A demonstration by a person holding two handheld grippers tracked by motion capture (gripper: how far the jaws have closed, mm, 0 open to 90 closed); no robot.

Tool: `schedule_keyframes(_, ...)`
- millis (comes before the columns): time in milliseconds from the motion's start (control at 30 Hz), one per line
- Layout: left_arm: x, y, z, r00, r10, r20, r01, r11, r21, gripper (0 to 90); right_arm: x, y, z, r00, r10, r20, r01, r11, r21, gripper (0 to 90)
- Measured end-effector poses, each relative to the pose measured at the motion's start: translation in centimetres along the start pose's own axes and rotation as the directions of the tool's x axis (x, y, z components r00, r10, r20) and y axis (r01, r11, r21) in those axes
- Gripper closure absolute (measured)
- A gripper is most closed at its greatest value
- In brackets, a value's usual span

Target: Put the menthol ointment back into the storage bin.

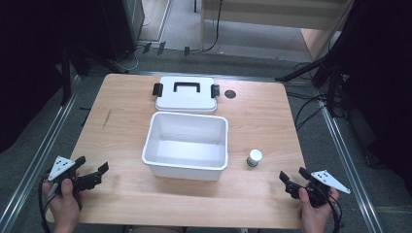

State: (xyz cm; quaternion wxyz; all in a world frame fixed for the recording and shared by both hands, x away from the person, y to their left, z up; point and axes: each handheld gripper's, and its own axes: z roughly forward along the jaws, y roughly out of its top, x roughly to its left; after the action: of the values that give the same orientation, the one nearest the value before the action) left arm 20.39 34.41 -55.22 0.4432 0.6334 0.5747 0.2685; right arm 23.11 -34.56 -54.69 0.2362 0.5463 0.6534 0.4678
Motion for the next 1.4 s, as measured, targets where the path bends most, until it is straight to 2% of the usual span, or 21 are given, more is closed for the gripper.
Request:
schedule_keyframes(133,0.0,0.0,0.0,1.0000,-0.001,0.001,0.001,1.0000,-0.001,8.2,0.1,0.1,0.2,0.9996,-0.014,-0.023,0.015,1.000,0.026,14.3)
schedule_keyframes(400,0.1,0.0,0.0,1.0000,-0.008,0.005,0.008,1.0000,-0.002,8.2,0.7,0.3,0.6,0.9988,-0.038,-0.029,0.040,0.996,0.082,14.1)
schedule_keyframes(533,0.1,0.0,-0.1,0.9999,-0.006,0.010,0.006,1.0000,0.000,8.2,1.8,1.6,0.6,0.9946,-0.096,-0.039,0.101,0.985,0.141,14.0)
schedule_keyframes(600,0.0,-0.1,-0.1,1.0000,-0.005,0.008,0.005,1.0000,-0.004,8.2,2.0,2.0,0.6,0.9935,-0.106,-0.040,0.111,0.982,0.153,14.1)
schedule_keyframes(733,0.0,-0.1,-0.1,0.9999,0.002,0.014,-0.002,1.0000,-0.001,8.2,2.6,3.2,0.7,0.9878,-0.148,-0.048,0.155,0.961,0.229,14.1)
schedule_keyframes(767,0.0,-0.1,-0.2,0.9998,0.003,0.017,-0.003,1.0000,0.003,8.2,2.9,3.7,0.9,0.9836,-0.169,-0.064,0.180,0.940,0.288,14.1)
schedule_keyframes(800,0.0,-0.1,-0.2,0.9998,0.003,0.017,-0.003,1.0000,0.003,8.2,2.9,3.7,0.9,0.9836,-0.169,-0.064,0.180,0.940,0.288,14.1)
schedule_keyframes(867,0.0,-0.1,-0.2,0.9999,0.001,0.017,-0.001,1.0000,-0.001,8.2,3.4,4.2,1.4,0.9785,-0.194,-0.071,0.206,0.911,0.358,14.1)
schedule_keyframes(900,0.0,-0.1,-0.1,0.9999,0.001,0.016,-0.001,1.0000,-0.002,8.2,3.6,4.3,1.6,0.9758,-0.203,-0.081,0.219,0.895,0.388,14.0)
schedule_keyframes(933,0.0,-0.1,-0.1,0.9999,0.002,0.016,-0.002,1.0000,0.000,8.2,3.8,4.6,1.9,0.9728,-0.212,-0.093,0.231,0.873,0.429,14.0)
schedule_keyframes(1033,0.0,-0.1,-0.2,0.9999,0.002,0.015,-0.002,1.0000,0.001,8.2,4.4,5.2,2.5,0.9657,-0.237,-0.105,0.258,0.828,0.498,14.0)
schedule_keyframes(1067,0.1,-0.1,-0.1,0.9999,0.002,0.016,-0.002,1.0000,0.001,8.2,4.7,5.4,2.7,0.9622,-0.246,-0.117,0.270,0.805,0.528,14.1)
schedule_keyframes(1100,0.1,-0.1,-0.1,0.9999,0.001,0.016,-0.002,1.0000,0.001,8.2,5.0,5.6,3.0,0.9550,-0.266,-0.132,0.293,0.770,0.566,14.1)
schedule_keyframes(1133,0.1,-0.1,-0.1,0.9998,0.001,0.017,-0.001,1.0000,0.002,8.2,5.2,5.7,3.2,0.9504,-0.276,-0.143,0.306,0.751,0.585,14.1)
schedule_keyframes(1167,0.1,-0.1,-0.1,0.9998,0.001,0.018,-0.001,1.0000,0.002,8.2,5.6,6.0,3.5,0.9459,-0.283,-0.159,0.319,0.717,0.620,14.1)
schedule_keyframes(1200,0.1,-0.1,-0.1,0.9998,0.000,0.018,0.000,1.0000,0.002,8.2,5.8,6.2,3.7,0.9438,-0.285,-0.167,0.324,0.700,0.636,14.1)
schedule_keyframes(1233,0.1,-0.1,-0.1,0.9998,-0.001,0.018,0.001,1.0000,0.003,8.2,6.1,6.5,4.0,0.9399,-0.297,-0.168,0.330,0.666,0.669,14.1)
schedule_keyframes(1267,0.1,-0.1,-0.1,0.9998,-0.001,0.018,0.001,1.0000,0.003,8.2,6.1,6.5,4.0,0.9399,-0.297,-0.168,0.330,0.666,0.669,14.1)
schedule_keyframes(1333,0.1,-0.1,-0.1,0.9998,-0.002,0.019,0.001,1.0000,0.004,8.2,6.5,7.0,4.4,0.9382,-0.297,-0.177,0.332,0.630,0.702,14.1)
schedule_keyframes(1367,0.1,-0.1,-0.1,0.9998,-0.002,0.021,0.002,1.0000,0.003,8.2,6.6,7.1,4.5,0.9368,-0.299,-0.182,0.336,0.621,0.708,14.1)
schedule_keyframes(1400,0.1,-0.1,-0.1,0.9998,-0.003,0.021,0.002,1.0000,0.003,8.2,6.9,7.4,4.7,0.9348,-0.303,-0.185,0.338,0.599,0.726,14.5)
